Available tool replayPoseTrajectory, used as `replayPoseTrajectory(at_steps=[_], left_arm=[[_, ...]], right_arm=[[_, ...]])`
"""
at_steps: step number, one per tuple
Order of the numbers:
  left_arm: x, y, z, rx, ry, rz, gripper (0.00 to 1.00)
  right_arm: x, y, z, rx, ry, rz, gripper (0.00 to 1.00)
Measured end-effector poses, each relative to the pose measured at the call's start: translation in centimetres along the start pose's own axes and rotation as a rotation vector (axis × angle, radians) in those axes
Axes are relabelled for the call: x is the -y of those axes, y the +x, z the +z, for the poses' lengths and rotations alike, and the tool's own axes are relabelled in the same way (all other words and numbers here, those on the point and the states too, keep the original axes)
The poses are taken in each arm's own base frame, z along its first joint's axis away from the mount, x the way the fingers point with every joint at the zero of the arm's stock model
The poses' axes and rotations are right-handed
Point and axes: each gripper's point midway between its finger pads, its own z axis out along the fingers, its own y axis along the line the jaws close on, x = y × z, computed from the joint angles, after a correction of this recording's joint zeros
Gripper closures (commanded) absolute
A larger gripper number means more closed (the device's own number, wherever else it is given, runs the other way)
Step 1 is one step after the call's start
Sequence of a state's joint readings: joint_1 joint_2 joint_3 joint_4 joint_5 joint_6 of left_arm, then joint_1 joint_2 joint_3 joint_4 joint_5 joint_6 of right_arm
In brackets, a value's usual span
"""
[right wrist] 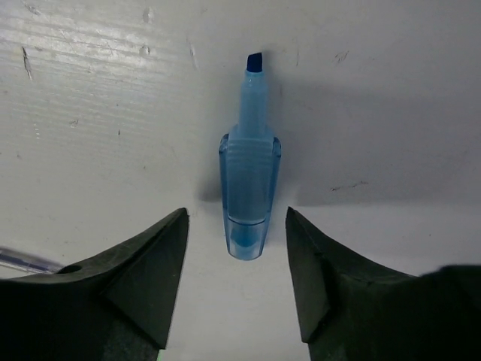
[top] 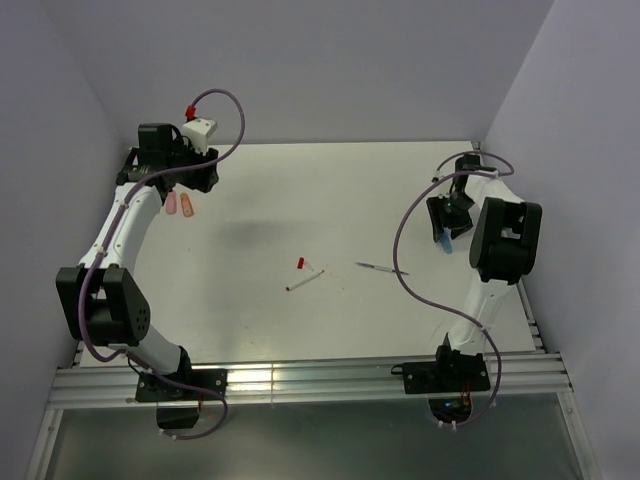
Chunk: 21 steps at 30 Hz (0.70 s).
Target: Insert the pens into the pen caps
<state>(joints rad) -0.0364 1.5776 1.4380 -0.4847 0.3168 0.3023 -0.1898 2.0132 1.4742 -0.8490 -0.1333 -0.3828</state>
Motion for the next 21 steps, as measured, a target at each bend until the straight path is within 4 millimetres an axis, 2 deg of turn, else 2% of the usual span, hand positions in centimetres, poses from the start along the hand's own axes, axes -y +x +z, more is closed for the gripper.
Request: replayPoseTrajectory(at_steps=[6,9,12,13,14,16,18,21], left_arm=[[0.1,0.0,0.0,0.002,0.004,0.001,0.40],[0.4,-0.3,-0.2,0.016,0.022,0.014,0.39],[1.0,-1.1,-0.9,0.049,0.047,0.044,0.39],[1.2,-1.4,-1.3,0.067,0.055,0.060,0.39],[1.4,-1.8,-1.7,0.083,0.061,0.074,0.39],[1.8,-2.5,-2.6,0.119,0.069,0.105,0.39],[2.1,-3.4,-3.5,0.157,0.074,0.140,0.38],[2.3,-4.4,-4.4,0.194,0.074,0.191,0.38]], right_arm=[[0.2,-0.4,0.2,0.008,0.005,0.010,0.52],[0.3,-0.5,0.4,0.010,0.014,0.010,0.62],[0.4,-0.6,0.6,0.017,0.017,0.010,0.76],[0.4,-0.7,0.6,0.019,0.016,0.012,0.86],[0.4,-0.7,0.6,0.021,0.015,0.010,0.91],[0.2,-1.2,-0.3,0.046,0.012,0.014,1.00],[0.2,-1.7,-0.7,0.080,0.016,0.015,1.00],[-0.2,-1.1,0.1,0.070,0.008,0.019,1.00]])
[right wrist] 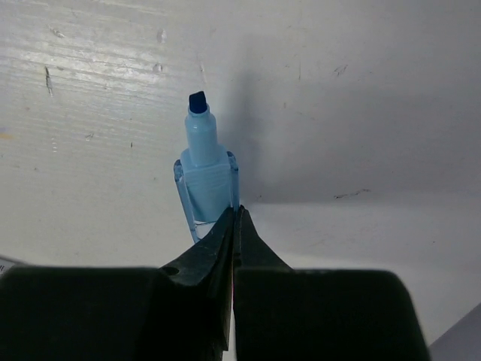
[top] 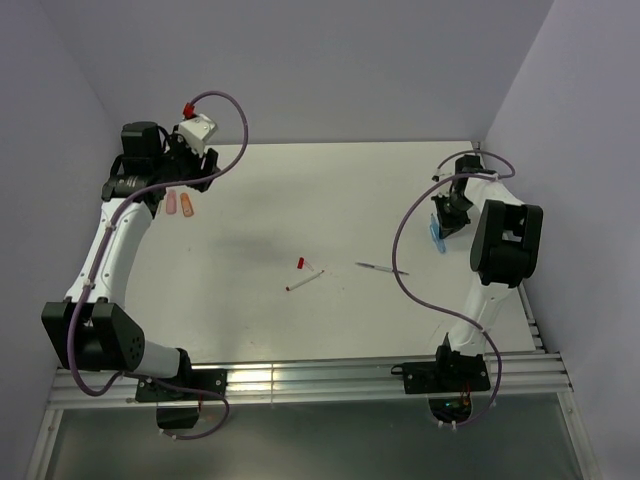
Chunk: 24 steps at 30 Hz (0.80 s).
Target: Insert the pens into the pen caps
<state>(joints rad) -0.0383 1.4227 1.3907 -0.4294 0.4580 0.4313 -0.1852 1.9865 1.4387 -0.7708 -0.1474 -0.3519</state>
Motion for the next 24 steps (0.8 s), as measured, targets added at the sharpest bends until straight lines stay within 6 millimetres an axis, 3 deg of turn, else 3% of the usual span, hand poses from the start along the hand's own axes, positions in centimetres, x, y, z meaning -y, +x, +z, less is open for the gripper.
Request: replayPoseTrajectory(at_steps=[12,18,21,24], left_arm=[[0.4,-0.1,0.1,0.000,0.019,0.046,0.39],[0.9,0.5,0.3,-0.002,0.041,0.050,0.37],[1.8,1.2,0.5,-0.001,0.082,0.067,0.36],[3.5,2.2,0.4,0.019,0.151,0.125,0.36]], right_arm=[[-0.4,0.1,0.2,0.000,-0.008,0.015,1.00],[-1.5,-0.3,-0.2,0.026,-0.066,0.017,1.00],[-2.8,-0.8,-1.3,0.060,-0.133,0.015,1.00],[-5.1,-1.7,-3.8,0.138,-0.227,0.011,1.00]])
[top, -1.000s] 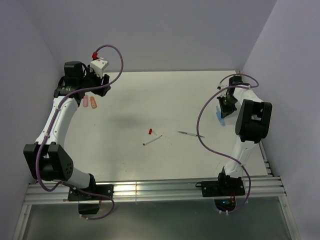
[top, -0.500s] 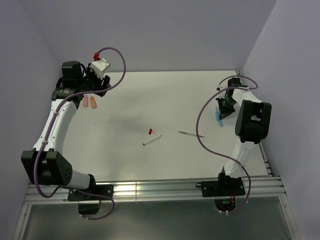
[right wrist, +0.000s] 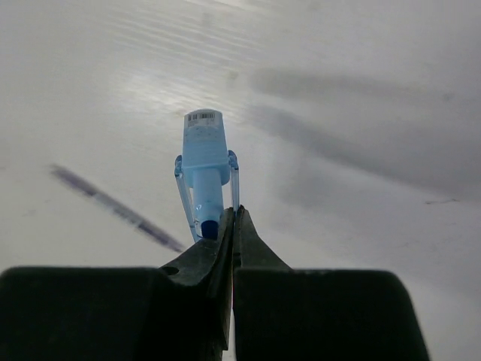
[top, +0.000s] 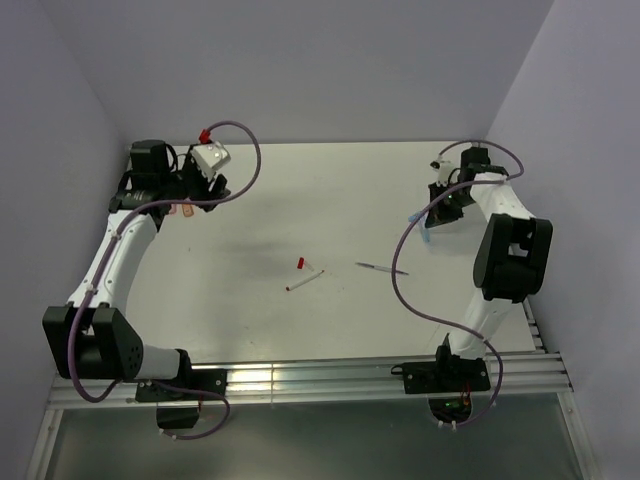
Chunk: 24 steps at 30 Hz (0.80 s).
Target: Insert the pens into the pen caps
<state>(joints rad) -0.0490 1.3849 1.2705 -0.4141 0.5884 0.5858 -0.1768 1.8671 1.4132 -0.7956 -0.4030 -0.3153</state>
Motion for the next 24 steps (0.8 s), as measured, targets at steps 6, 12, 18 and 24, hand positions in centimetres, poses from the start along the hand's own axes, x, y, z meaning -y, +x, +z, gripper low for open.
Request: replayPoseTrajectory(at_steps=[6,12,18,24], left_arm=[[6.0,1.5,-0.1,0.076,0.122,0.330,0.39],[15.4,1.5,2.3,0.237,0.256,0.853,0.42],[23.8,2.2,5.2,0.346,0.376,1.253,0.43],[29.2,0.3,6.7,0.422,0.353,1.482,0.45]], right_arm=[[-7.9,-1.8,-3.9,0.124,-0.172,-0.073,1.00],[-15.3,-0.2,-2.7,0.048,-0.349,-0.116,1.00],[-21.1,2.6,-1.4,-0.073,-0.442,-0.192,1.00],[-25.1,5.3,0.0,-0.182,-0.471,-0.246,1.00]])
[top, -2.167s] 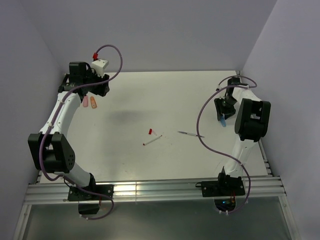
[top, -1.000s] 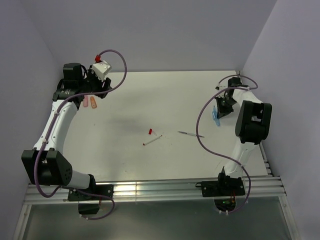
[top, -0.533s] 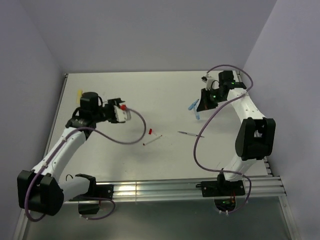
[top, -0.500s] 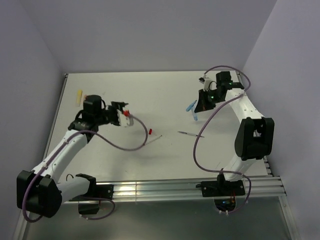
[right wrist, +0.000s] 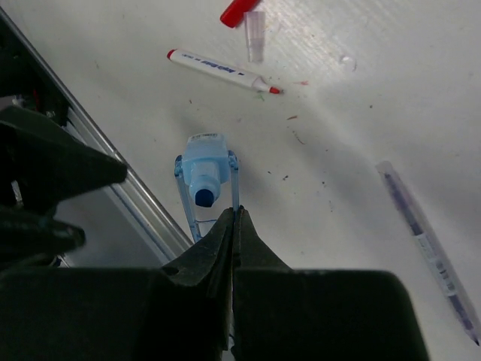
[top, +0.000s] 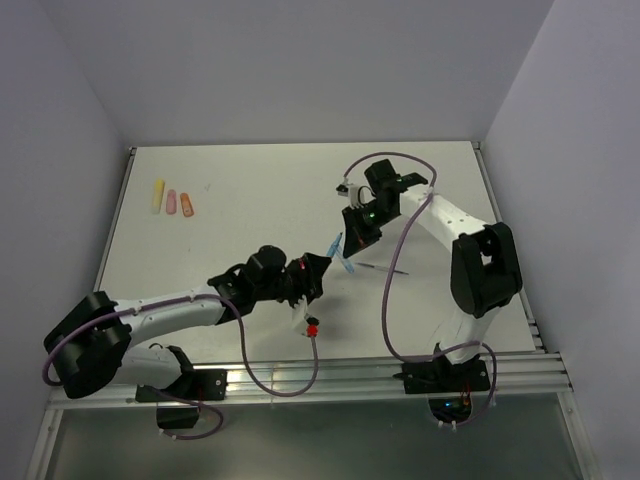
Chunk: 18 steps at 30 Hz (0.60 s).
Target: Insert the pens into the pen caps
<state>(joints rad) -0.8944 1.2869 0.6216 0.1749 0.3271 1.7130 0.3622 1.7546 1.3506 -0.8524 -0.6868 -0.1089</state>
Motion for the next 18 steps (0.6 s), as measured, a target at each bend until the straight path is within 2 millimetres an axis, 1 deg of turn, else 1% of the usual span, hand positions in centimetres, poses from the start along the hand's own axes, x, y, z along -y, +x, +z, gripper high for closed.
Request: replayPoseTrajectory(at_steps=[2,6,9,15,18], left_arm=[[-0.1,-0.9,1.0,-0.010,-0.003,0.046,0.47],[0.6,-1.2,2.2,-0.052,0.012,0.079,0.48],[0.8,-1.3,2.6,-0.076,0.021,0.088,0.48],[1.2,-2.2,3.4,-0.080,0.049,0.069,0.49],[1.2,-2.3,3.9,-0.087,0.062,0.060,0.50]], right_arm=[[-0.7,0.4,0.7,-0.023,0.005,-0.011,1.00],[-2.5,1.1,1.9,-0.063,0.004,-0.051,1.00],[-3.6,1.4,2.6,-0.086,-0.007,-0.071,1.00],[-3.4,1.1,3.1,-0.095,-0.003,-0.054,1.00],[-3.4,1.1,3.1,-0.095,-0.002,-0.048,1.00]])
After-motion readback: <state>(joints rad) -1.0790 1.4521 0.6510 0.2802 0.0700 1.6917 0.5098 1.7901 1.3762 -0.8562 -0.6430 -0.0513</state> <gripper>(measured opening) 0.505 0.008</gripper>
